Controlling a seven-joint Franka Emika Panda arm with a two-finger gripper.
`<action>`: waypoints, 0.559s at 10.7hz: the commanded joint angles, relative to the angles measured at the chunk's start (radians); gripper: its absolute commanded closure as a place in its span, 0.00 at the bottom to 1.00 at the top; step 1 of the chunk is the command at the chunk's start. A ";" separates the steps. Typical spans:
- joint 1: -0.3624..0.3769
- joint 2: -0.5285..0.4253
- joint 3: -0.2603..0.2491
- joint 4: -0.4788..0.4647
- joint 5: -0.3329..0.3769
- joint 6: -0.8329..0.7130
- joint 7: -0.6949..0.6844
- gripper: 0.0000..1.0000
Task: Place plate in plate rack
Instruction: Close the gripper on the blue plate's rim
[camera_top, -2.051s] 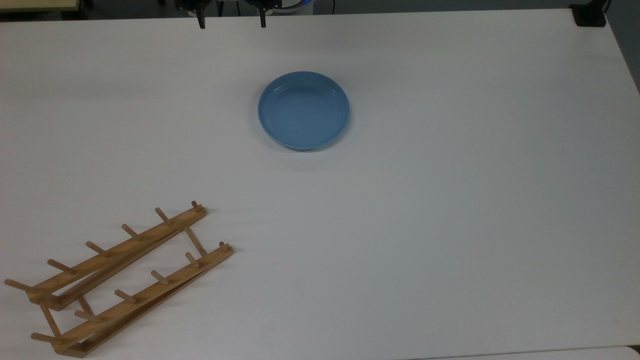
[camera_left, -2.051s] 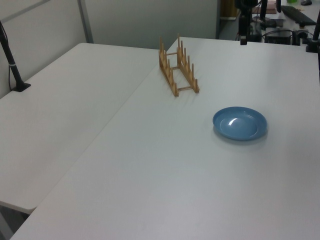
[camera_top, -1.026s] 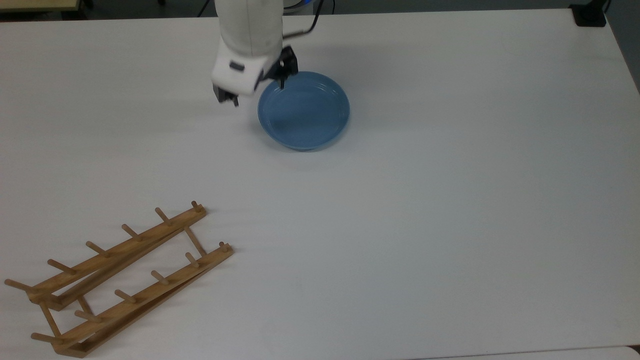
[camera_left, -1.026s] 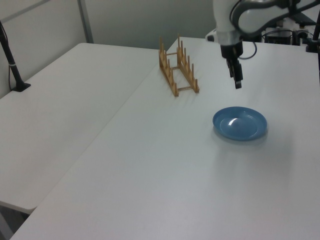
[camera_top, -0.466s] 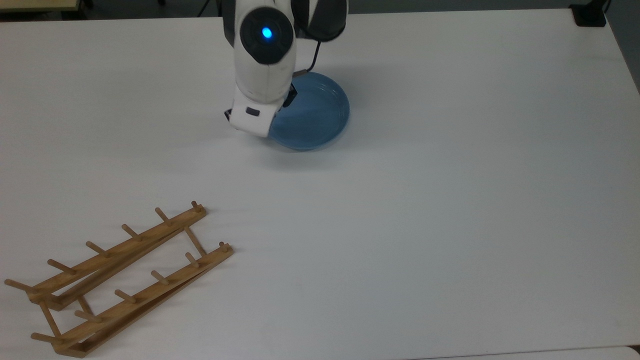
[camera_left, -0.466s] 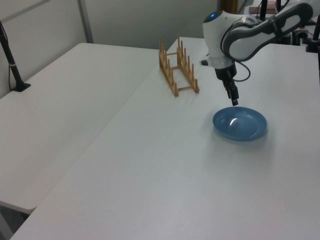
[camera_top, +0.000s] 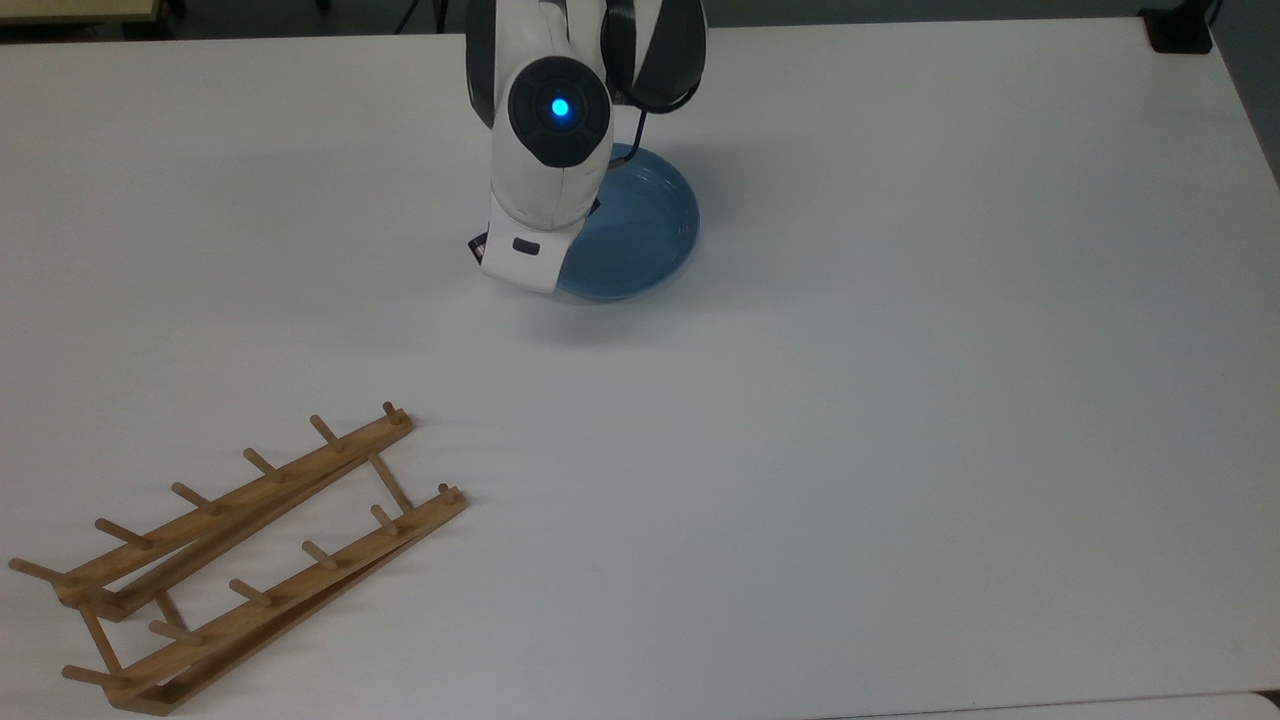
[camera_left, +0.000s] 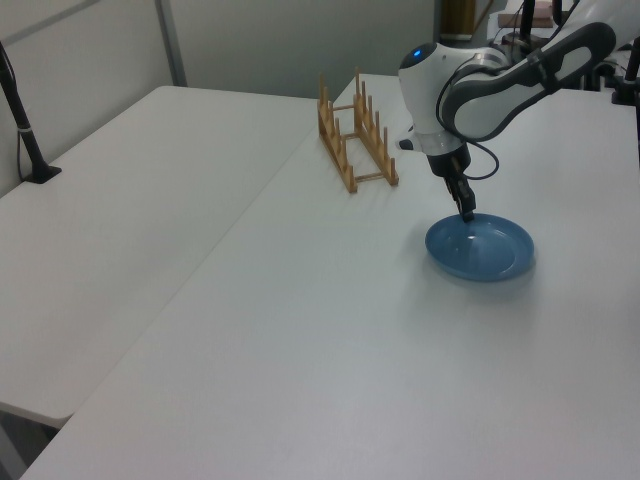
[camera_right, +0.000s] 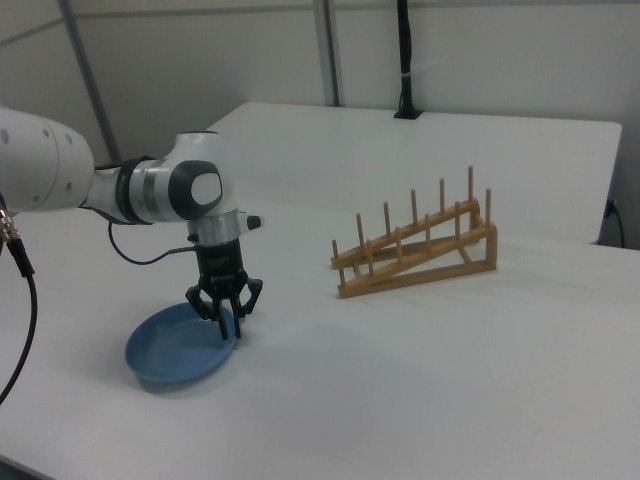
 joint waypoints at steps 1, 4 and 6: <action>0.015 0.007 -0.007 0.001 -0.028 0.027 -0.018 0.76; 0.017 0.018 -0.007 0.003 -0.030 0.036 -0.012 0.83; 0.017 0.021 -0.006 0.010 -0.027 0.033 -0.006 1.00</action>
